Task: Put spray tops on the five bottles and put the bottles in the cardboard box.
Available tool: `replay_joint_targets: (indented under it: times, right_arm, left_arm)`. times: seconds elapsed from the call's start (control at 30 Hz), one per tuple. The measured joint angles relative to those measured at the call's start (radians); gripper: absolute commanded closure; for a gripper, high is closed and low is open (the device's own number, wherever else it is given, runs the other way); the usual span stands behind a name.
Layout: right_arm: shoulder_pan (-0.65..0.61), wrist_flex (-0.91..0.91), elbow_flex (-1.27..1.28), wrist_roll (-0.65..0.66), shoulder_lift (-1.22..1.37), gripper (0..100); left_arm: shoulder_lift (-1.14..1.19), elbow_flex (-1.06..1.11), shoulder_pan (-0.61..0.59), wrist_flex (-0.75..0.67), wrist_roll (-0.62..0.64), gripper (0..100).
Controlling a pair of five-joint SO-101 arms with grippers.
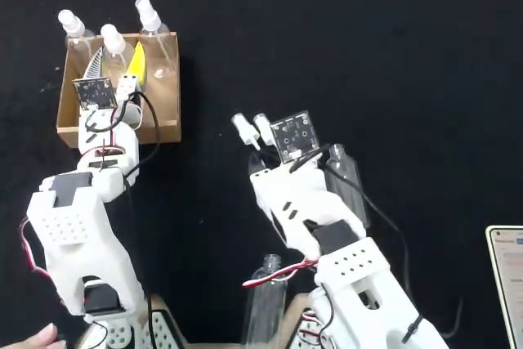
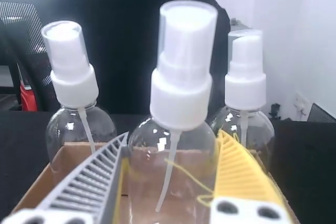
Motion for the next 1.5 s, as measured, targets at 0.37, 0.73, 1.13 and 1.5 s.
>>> replay_joint_targets:
  times: [0.37, 0.73, 1.13, 1.5]
  right_arm:
    - [0.0, 0.0, 0.0, 0.0, 0.0, 96.4]
    - [0.0, 0.0, 0.0, 0.0, 0.0, 96.4]
    - [0.0, 0.0, 0.0, 0.0, 0.0, 96.4]
    - [0.0, 0.0, 0.0, 0.0, 0.0, 96.4]
  left_arm:
    - [0.0, -0.087, 0.0, 0.172, 0.0, 81]
    - [0.0, -0.087, -0.008, 0.172, 0.0, 81]
    - [0.0, -0.087, -0.037, 0.172, 0.0, 81]
    - [0.0, -0.087, -0.032, 0.172, 0.0, 81]
